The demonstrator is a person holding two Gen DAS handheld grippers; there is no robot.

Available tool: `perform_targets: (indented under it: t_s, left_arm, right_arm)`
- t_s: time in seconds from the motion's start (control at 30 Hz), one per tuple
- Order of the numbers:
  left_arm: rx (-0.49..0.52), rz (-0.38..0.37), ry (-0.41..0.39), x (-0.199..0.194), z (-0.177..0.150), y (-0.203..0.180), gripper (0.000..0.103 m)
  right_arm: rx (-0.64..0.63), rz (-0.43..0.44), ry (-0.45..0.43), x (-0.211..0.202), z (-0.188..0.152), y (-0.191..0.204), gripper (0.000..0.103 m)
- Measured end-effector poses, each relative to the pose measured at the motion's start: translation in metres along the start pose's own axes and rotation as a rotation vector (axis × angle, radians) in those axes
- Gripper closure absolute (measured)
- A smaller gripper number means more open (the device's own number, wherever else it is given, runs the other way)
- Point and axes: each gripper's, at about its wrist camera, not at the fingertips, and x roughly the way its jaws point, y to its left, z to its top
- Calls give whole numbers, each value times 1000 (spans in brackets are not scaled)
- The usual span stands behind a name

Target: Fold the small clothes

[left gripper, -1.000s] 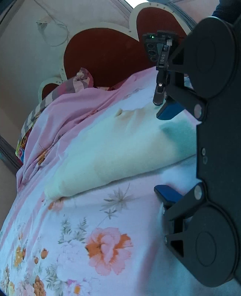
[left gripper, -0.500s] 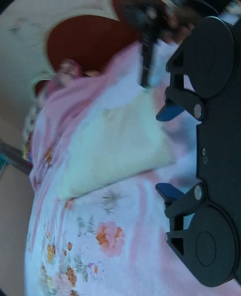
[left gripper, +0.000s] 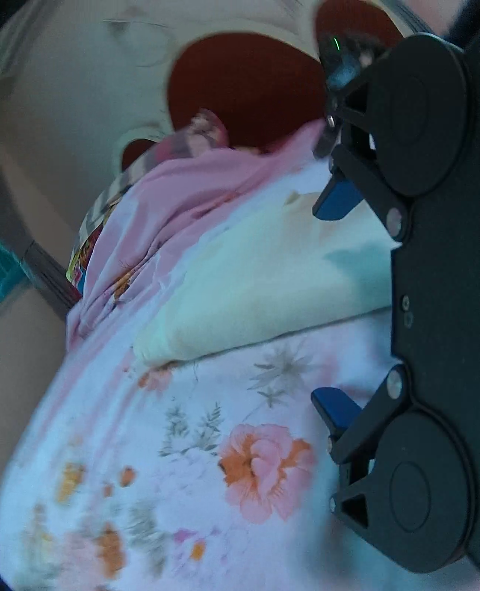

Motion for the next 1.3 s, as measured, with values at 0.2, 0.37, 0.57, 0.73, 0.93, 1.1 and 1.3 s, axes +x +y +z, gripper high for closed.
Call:
perform_targets:
  t_s: [0.2, 0.37, 0.57, 0.73, 0.93, 1.1, 1.3]
  left_arm:
    - [-51, -155, 92, 36, 25, 33, 64]
    - [-70, -264, 118, 62, 35, 47, 64]
    - [-52, -285, 89, 72, 37, 44, 63]
    - [69, -167, 62, 67, 35, 22, 72]
    - [162, -150, -67, -1, 27, -32, 74]
    - [277, -186, -154, -102, -10, -113, 74]
    - [374, -179, -202, -195, -43, -177, 74]
  right_arm:
    - [89, 143, 69, 42, 29, -36, 34]
    - [51, 197, 120, 70, 42, -40, 49]
    - [10, 235, 131, 84, 47, -44, 50]
    - [-56, 161, 102, 75, 38, -28, 68]
    - [-236, 118, -12, 17, 24, 49, 72]
    - [-346, 180, -98, -70, -13, 130, 72]
    - [-446, 253, -139, -132, -60, 217, 72]
